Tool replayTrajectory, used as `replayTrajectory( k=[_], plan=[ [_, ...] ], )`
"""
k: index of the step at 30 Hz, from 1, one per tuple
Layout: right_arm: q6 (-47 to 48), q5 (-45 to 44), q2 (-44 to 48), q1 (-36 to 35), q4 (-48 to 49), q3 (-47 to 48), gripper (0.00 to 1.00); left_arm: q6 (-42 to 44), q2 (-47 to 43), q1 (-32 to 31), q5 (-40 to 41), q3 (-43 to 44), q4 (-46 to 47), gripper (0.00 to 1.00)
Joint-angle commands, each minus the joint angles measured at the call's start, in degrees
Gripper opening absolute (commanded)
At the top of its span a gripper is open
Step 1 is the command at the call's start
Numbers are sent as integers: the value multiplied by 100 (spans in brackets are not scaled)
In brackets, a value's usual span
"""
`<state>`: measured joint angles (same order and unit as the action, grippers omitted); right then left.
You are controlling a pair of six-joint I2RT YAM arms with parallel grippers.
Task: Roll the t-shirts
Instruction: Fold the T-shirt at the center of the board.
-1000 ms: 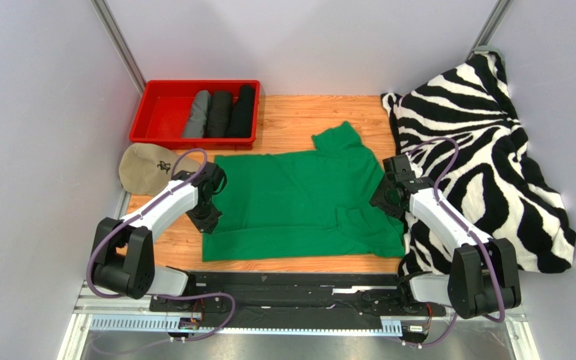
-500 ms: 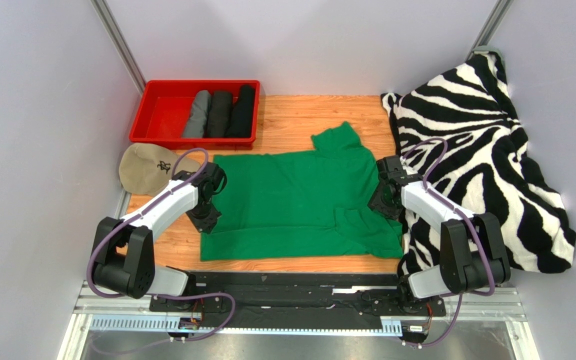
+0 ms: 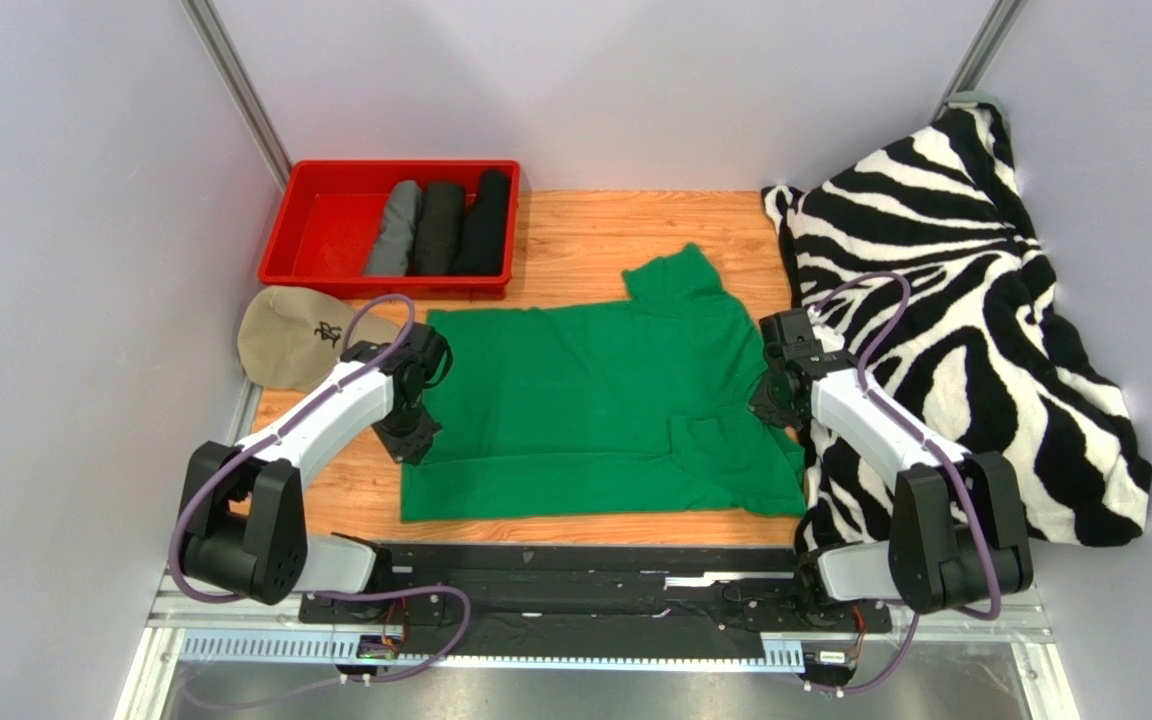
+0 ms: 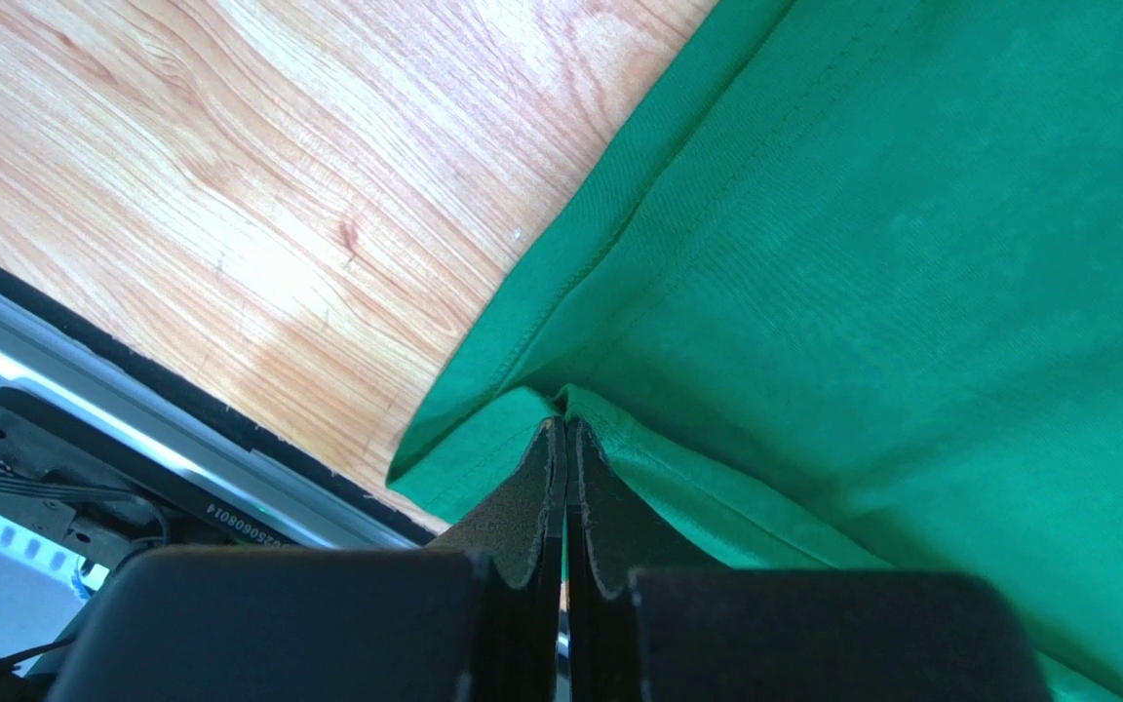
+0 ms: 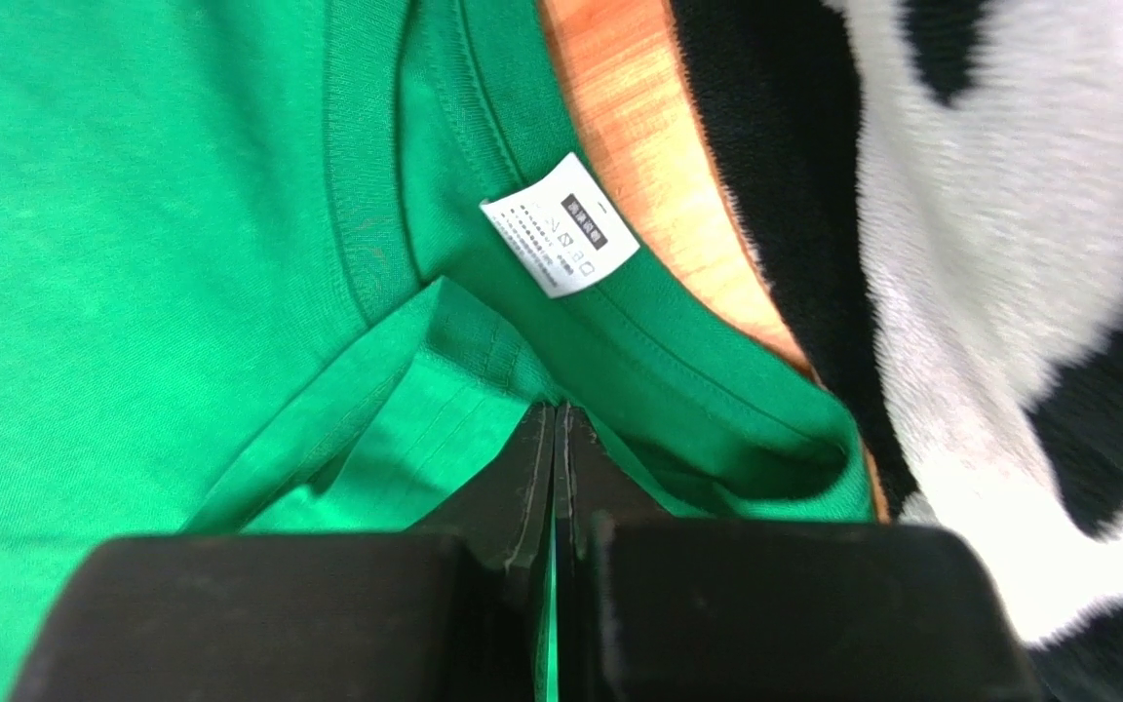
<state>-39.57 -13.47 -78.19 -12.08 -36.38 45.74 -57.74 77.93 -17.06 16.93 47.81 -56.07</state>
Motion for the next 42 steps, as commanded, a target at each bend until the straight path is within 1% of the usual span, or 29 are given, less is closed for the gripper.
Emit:
replayTrajectory(
  k=[1, 3, 5, 6, 8, 14, 19, 20, 23, 24, 25, 26, 27, 35, 39, 42],
  plan=[
    [37, -199, 523, -14, -158, 164, 0, 96, -357, 36, 214, 237, -237, 0],
    [116, -191, 621, -14, -133, 173, 0, 105, -384, 36, 232, 229, -255, 0],
    [160, -226, 551, 3, -80, 216, 12, 96, -358, 36, 206, 229, -237, 0],
    [178, -217, 472, -5, -62, 251, 27, 78, -340, 36, 197, 220, -220, 0],
    [178, -147, 175, -5, -27, 365, 36, 78, -287, 36, 179, 211, -202, 0],
    [187, -103, -450, -14, 192, 533, 45, 87, -243, 36, 179, 176, -167, 0],
    [204, -111, -706, -14, 369, 507, 47, 96, -208, 36, 162, 150, -132, 0],
    [204, -138, -741, -14, 386, 489, 46, 87, -208, 36, 162, 149, -132, 0],
    [222, -182, -785, -14, 404, 454, 38, 87, -217, 36, 162, 149, -132, 0],
    [222, -191, -733, -14, 386, 445, 24, 70, -226, 36, 162, 149, -132, 0],
    [222, -191, -689, -5, 343, 462, 14, 78, -234, 36, 170, 149, -141, 0],
    [222, -191, -619, -5, 290, 489, 6, 78, -243, 36, 162, 141, -149, 0],
    [213, -191, -557, -23, 194, 506, 0, 69, -269, 36, 179, 141, -176, 0],
    [275, -147, 601, -14, -343, 638, 0, 61, -533, 36, 197, 132, -299, 0],
    [292, -129, 919, -14, -414, 682, 0, 61, -639, 36, 258, 220, -404, 0],
    [362, -164, 885, -14, -440, 822, 0, 78, -621, 36, 320, 334, -431, 0]
  ],
)
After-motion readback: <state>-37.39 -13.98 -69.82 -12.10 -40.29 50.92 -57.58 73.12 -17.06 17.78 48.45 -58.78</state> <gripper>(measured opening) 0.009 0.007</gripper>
